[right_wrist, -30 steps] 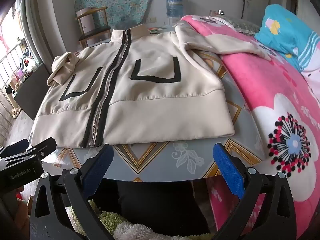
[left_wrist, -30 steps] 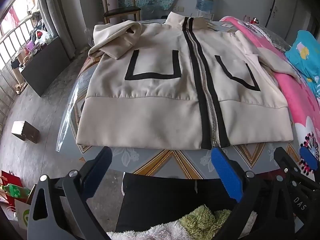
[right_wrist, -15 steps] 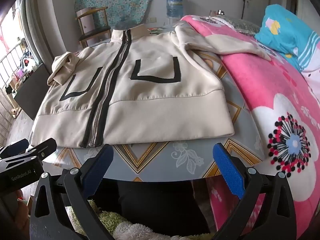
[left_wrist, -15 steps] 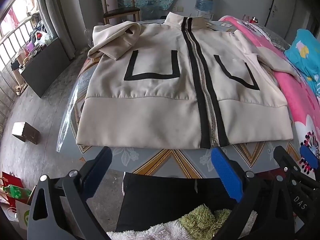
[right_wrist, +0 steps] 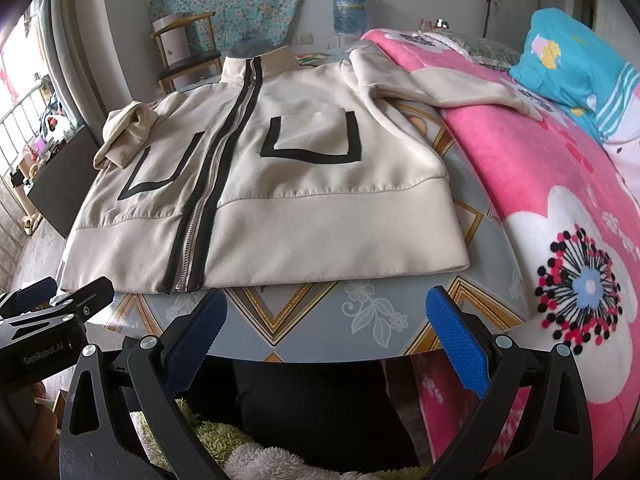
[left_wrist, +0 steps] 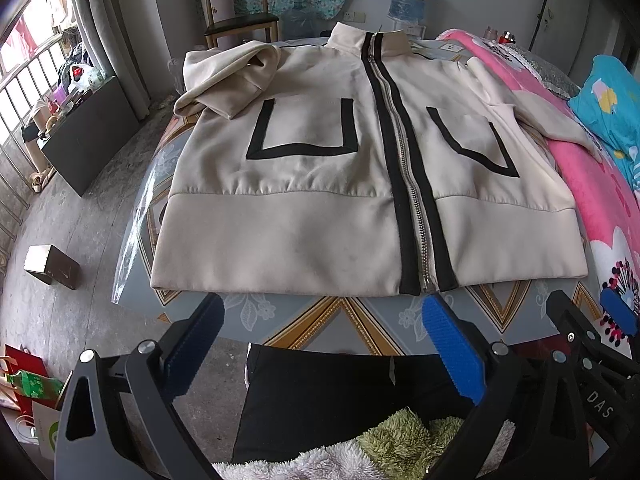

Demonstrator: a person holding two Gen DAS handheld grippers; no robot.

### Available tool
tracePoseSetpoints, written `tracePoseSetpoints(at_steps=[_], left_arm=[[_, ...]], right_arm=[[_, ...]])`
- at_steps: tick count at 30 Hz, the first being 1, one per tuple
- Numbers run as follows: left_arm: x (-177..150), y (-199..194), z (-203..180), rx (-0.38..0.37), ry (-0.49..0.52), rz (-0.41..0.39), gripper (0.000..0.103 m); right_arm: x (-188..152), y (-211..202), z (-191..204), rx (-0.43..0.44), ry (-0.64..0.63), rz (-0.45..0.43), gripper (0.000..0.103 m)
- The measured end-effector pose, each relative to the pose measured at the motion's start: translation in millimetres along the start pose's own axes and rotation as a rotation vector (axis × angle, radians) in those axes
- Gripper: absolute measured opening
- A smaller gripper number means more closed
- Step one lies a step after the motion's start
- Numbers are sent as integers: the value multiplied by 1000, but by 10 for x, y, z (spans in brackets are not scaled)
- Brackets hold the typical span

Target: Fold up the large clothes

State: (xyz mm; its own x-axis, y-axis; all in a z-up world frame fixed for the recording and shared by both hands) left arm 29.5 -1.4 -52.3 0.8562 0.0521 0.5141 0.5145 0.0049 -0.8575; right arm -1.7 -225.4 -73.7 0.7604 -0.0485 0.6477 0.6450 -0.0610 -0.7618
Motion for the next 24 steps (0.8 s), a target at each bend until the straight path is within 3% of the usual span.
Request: tracePoseSetpoints(at_steps=[24], left_arm=[[2, -4, -14, 2, 1, 1, 97]], right_arm=[[18, 9, -36, -6, 1, -2, 97]])
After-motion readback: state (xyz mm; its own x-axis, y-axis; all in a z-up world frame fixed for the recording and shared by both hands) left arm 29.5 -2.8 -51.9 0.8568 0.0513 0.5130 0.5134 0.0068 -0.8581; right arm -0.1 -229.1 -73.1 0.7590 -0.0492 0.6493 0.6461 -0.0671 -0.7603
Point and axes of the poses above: each gripper's, at about its wrist camera, not at the fingertips, and y roughly the way its jaws point, z to its left, x to its top, the point moved 6 cm from there along y, roughly the way its jaws point, and after that the axes turned 2 degrees about -y, right-handed, at the moved point
